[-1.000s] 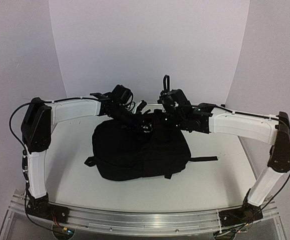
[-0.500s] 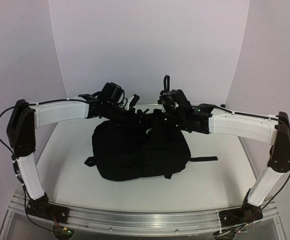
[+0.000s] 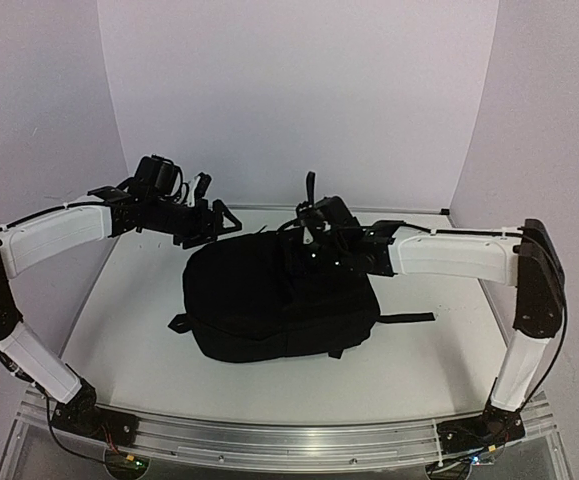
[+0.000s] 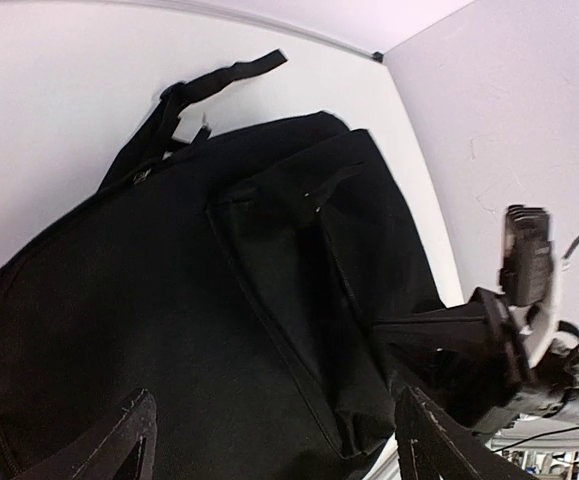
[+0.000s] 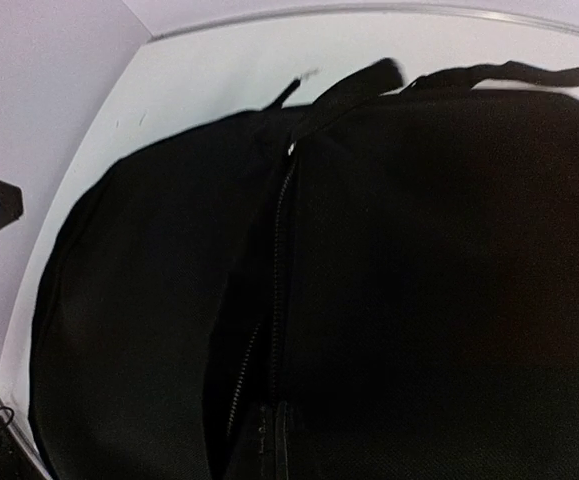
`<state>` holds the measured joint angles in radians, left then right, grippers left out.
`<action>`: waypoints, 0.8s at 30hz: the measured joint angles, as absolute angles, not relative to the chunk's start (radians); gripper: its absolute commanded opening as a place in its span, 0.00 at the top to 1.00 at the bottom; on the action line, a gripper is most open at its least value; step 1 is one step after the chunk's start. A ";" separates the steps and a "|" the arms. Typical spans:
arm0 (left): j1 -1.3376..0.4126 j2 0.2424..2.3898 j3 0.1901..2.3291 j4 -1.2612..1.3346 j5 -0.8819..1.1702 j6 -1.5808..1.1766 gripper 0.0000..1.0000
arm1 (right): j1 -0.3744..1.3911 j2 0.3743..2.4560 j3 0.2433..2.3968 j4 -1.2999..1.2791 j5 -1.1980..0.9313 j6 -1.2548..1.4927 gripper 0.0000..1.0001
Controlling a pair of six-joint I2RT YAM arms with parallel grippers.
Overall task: Pack the student bag
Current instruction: Place the stationery in the student bag, then zip the student bag at the center of the board.
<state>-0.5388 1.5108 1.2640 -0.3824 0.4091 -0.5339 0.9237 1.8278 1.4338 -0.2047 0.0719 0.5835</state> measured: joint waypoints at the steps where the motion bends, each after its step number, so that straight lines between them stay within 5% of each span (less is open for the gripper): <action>1: -0.532 1.511 1.252 -0.382 0.412 -0.542 0.18 | 0.928 1.851 1.438 -0.202 0.063 0.583 1.00; 4: -0.529 1.514 1.246 -0.376 0.427 -0.554 0.18 | 0.937 1.916 1.447 -0.202 0.056 0.584 1.00; 10: -0.530 1.519 1.246 -0.351 0.451 -0.559 0.18 | 0.940 1.931 1.458 -0.191 0.043 0.587 0.67; 24: -0.522 1.528 1.246 -0.330 0.461 -0.577 0.17 | 0.788 1.782 1.509 -0.218 0.049 0.582 0.50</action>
